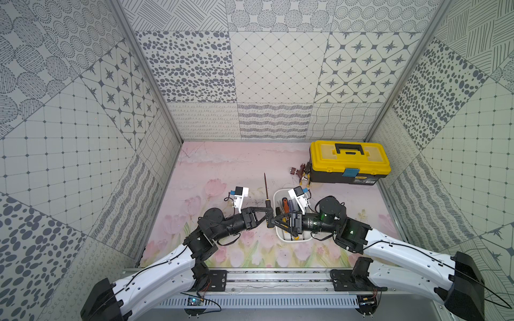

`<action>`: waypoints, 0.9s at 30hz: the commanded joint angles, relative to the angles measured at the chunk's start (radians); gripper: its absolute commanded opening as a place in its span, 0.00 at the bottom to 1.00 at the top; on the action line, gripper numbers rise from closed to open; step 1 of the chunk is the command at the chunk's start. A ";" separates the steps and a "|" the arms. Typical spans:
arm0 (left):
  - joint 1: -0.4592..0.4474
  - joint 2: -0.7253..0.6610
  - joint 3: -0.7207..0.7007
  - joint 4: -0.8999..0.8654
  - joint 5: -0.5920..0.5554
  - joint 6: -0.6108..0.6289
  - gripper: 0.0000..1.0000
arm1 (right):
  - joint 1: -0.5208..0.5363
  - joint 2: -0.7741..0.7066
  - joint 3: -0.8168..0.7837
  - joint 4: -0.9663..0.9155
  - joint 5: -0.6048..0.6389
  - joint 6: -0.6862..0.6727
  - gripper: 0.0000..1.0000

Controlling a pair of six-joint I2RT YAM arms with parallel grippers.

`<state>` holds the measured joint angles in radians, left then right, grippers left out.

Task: Put the screwdriver on the desktop into the storage box
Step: Pick up the screwdriver from the center of the board.

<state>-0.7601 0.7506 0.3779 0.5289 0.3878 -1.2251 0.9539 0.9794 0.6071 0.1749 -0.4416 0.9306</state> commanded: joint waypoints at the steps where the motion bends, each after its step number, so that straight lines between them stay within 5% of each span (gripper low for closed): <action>1: -0.039 -0.004 0.009 0.180 0.021 0.032 0.00 | -0.004 0.020 -0.018 0.052 -0.002 0.003 0.54; 11: -0.085 -0.022 0.026 0.036 -0.108 0.140 0.00 | 0.027 0.042 -0.002 0.047 -0.020 -0.021 0.31; 23: -0.096 -0.044 0.025 -0.017 -0.162 0.174 0.00 | 0.060 0.078 0.023 0.041 -0.022 -0.039 0.47; 27: -0.097 -0.042 0.022 -0.014 -0.162 0.173 0.00 | 0.065 0.074 0.026 0.022 -0.005 -0.047 0.30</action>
<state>-0.8497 0.7116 0.3878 0.4229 0.2359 -1.0786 1.0138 1.0508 0.6132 0.2169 -0.4671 0.9081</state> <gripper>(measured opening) 0.295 0.324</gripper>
